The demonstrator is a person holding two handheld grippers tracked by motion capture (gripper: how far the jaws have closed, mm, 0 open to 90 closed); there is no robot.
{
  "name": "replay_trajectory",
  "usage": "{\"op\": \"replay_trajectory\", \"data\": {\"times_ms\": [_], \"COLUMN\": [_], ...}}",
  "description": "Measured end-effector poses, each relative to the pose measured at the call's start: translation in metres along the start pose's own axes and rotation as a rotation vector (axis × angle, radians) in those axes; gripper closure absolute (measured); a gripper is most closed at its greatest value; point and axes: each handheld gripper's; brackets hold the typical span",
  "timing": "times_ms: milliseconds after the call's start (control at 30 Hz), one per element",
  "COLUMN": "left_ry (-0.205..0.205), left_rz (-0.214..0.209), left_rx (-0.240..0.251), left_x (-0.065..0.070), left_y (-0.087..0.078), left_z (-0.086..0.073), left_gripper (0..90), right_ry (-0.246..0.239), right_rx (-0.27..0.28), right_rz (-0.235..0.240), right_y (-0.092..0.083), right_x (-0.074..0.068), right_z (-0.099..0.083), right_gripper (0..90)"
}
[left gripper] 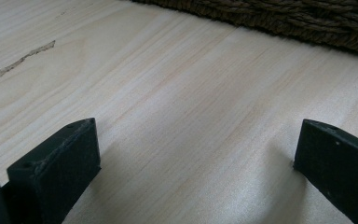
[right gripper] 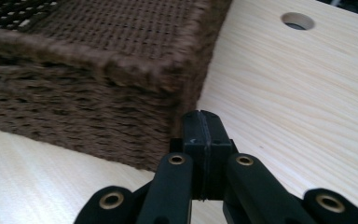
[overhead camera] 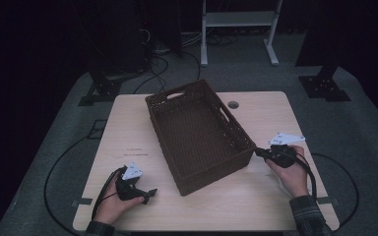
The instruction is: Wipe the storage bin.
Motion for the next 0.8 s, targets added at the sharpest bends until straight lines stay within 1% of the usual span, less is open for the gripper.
{"op": "replay_trajectory", "data": {"times_ms": [33, 67, 200, 467, 533, 567, 600, 633, 667, 733, 767, 800], "left_ry": [0.000, 0.000, 0.000, 0.005, 0.010, 0.009, -0.002, -0.007, -0.020, -0.024, -0.033, -0.034], "left_rz": [0.000, 0.000, 0.000, -0.006, -0.007, -0.008, -0.002, -0.001, 0.013, 0.018, 0.018, 0.016], "left_rx": [0.000, 0.000, 0.000, 0.000, -0.007, -0.014, -0.030, -0.046, -0.041, -0.039, -0.039, -0.047], "left_x": [0.000, 0.000, 0.000, -0.001, -0.002, -0.002, -0.003, -0.004, -0.006, -0.007, -0.008, -0.008], "left_y": [0.000, 0.000, 0.000, -0.001, -0.002, -0.003, -0.005, -0.008, -0.010, -0.012, -0.012, -0.013], "left_z": [0.000, 0.000, 0.000, 0.000, -0.001, -0.002, -0.001, -0.001, -0.001, -0.001, -0.002, -0.003], "left_gripper": [0.0, 0.0, 0.0, 0.0, 0.0, 0.0, 0.0, 1.9, 3.5, 3.5, 3.5, 3.3], "right_ry": [-0.005, -0.011, -0.018, -0.046, -0.049, -0.051, -0.051, -0.052, -0.058, -0.057, -0.056, -0.059], "right_rx": [-0.001, -0.001, -0.003, -0.017, -0.019, -0.019, -0.020, -0.019, -0.019, -0.021, -0.022, -0.022], "right_rz": [0.015, 0.009, 0.032, 0.054, 0.056, 0.057, 0.060, 0.062, 0.065, 0.066, 0.070, 0.073], "right_y": [0.000, 0.000, -0.001, -0.004, -0.005, -0.006, -0.006, -0.007, -0.007, -0.008, -0.008, -0.008], "right_x": [-0.001, -0.003, -0.005, -0.014, -0.015, -0.016, -0.016, -0.017, -0.018, -0.019, -0.020, -0.021], "right_z": [0.000, 0.000, -0.002, -0.005, -0.006, -0.006, -0.006, -0.007, -0.007, -0.008, -0.008, -0.009], "right_gripper": [89.6, 89.6, 89.6, 89.6, 89.6, 89.6, 89.6, 89.6, 89.6, 89.6, 89.6, 89.6]}}
Point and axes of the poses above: each handheld gripper's, and its own axes: y roughly forward along the jaws, z roughly out of its top, x roughly to its right, and after that the axes turned 13 degrees about y, right-handed
